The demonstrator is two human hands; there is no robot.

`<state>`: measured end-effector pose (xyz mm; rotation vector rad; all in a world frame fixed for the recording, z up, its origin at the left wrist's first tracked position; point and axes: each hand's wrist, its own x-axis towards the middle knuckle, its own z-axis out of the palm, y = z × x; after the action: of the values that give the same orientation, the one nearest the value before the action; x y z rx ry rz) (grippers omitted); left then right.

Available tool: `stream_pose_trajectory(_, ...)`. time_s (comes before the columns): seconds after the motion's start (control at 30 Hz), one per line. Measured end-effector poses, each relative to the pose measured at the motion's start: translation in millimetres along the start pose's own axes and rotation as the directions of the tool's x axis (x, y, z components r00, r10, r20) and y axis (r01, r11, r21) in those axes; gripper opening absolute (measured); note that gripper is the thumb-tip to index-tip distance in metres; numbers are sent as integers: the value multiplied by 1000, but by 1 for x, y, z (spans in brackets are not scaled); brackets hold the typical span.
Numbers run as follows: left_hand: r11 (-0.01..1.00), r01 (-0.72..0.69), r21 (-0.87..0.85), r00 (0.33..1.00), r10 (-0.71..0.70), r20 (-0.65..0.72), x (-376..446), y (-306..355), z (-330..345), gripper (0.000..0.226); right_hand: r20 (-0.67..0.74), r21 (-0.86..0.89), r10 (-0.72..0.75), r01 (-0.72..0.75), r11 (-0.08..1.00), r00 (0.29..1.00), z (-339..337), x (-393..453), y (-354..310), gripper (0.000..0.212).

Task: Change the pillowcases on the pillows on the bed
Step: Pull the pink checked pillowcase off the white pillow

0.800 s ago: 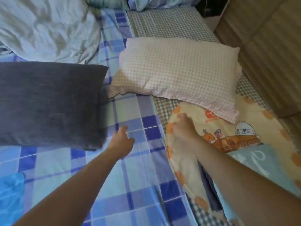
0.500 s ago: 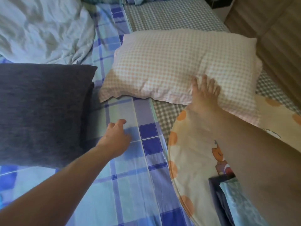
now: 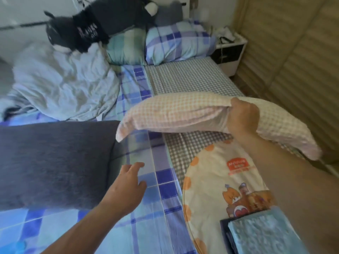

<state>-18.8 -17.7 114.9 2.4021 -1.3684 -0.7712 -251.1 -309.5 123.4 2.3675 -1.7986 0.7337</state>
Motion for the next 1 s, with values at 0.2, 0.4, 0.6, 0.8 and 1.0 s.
stream_pose_trajectory(0.2,987,-156,-30,843,118,-524,-79,70,-86,86,-109,218,155,-128,967,982,-191,-17,-20,25)
stream_pose_trajectory(0.4,973,-227,-36,694,136,-707,-178,55,-174,66,193,493,-88,-20,870,977,-323,-86,-54,22)
stream_pose_trajectory(0.6,986,-163,43,581,131,-803,-248,-9,-231,48,580,485,-256,-75,871,773,-324,-106,-162,28)
stream_pose_trajectory(0.8,961,270,60,771,-178,-611,-263,-174,-142,59,670,225,-240,116,967,703,-147,-230,-258,22)
stream_pose_trajectory(1.0,896,426,123,898,-436,63,-340,-268,18,62,655,279,-367,240,930,661,-112,-437,-220,43)
